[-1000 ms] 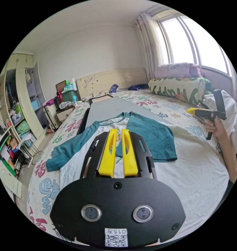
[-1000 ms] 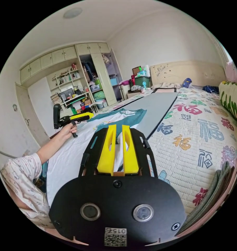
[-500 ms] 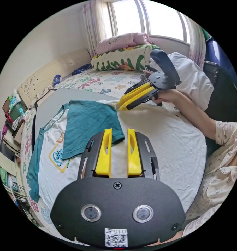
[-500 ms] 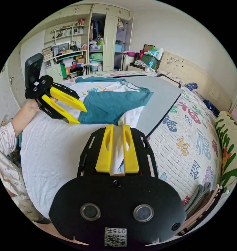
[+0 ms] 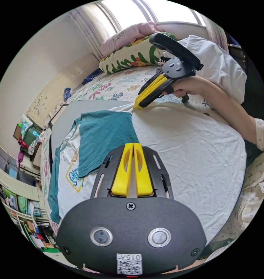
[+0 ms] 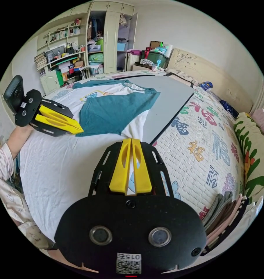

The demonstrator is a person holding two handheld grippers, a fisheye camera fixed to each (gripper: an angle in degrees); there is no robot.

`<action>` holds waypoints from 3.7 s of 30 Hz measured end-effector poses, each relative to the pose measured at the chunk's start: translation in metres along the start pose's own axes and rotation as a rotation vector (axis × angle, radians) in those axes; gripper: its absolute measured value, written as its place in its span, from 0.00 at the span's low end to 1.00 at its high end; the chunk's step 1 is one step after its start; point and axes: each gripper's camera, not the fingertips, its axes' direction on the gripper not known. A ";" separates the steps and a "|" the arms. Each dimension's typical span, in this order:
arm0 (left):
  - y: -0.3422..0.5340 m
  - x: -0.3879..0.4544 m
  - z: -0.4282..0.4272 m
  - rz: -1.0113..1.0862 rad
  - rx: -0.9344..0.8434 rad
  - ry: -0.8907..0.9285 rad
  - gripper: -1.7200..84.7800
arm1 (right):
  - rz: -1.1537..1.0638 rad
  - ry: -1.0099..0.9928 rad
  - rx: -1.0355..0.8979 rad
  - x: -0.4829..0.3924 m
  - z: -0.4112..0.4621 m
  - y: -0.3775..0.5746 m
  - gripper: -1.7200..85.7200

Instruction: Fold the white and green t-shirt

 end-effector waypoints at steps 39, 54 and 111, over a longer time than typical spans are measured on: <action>0.034 -0.193 -0.064 -0.617 -0.052 0.176 0.02 | -0.315 -0.154 -0.085 -0.061 -0.022 -0.034 0.02; 0.020 -0.118 -0.116 -0.335 0.189 0.299 0.08 | 0.069 0.018 0.041 -0.012 -0.038 -0.020 0.11; 0.126 -0.349 -0.266 -0.867 0.598 0.364 0.10 | -0.190 -0.013 -0.156 -0.221 -0.127 -0.061 0.01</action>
